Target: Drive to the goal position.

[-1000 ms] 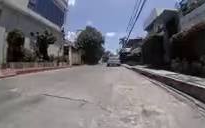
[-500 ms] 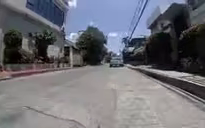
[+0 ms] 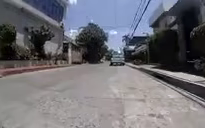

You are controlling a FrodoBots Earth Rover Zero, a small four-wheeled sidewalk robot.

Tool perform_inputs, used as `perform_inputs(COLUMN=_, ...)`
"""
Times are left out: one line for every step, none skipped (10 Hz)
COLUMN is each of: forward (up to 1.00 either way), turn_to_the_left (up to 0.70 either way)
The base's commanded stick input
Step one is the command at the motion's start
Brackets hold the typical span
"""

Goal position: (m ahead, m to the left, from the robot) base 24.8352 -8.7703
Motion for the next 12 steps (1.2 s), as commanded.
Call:
perform_inputs(forward=1.00, turn_to_the_left=0.05)
perform_inputs(forward=1.00, turn_to_the_left=0.05)
perform_inputs(forward=1.00, turn_to_the_left=0.05)
perform_inputs(forward=1.00, turn_to_the_left=0.05)
perform_inputs(forward=1.00, turn_to_the_left=0.05)
perform_inputs(forward=1.00, turn_to_the_left=0.05)
perform_inputs(forward=1.00, turn_to_the_left=0.05)
perform_inputs(forward=1.00, turn_to_the_left=0.05)
perform_inputs(forward=1.00, turn_to_the_left=0.05)
perform_inputs(forward=1.00, turn_to_the_left=0.05)
perform_inputs(forward=1.00, turn_to_the_left=0.05)
perform_inputs(forward=1.00, turn_to_the_left=0.05)
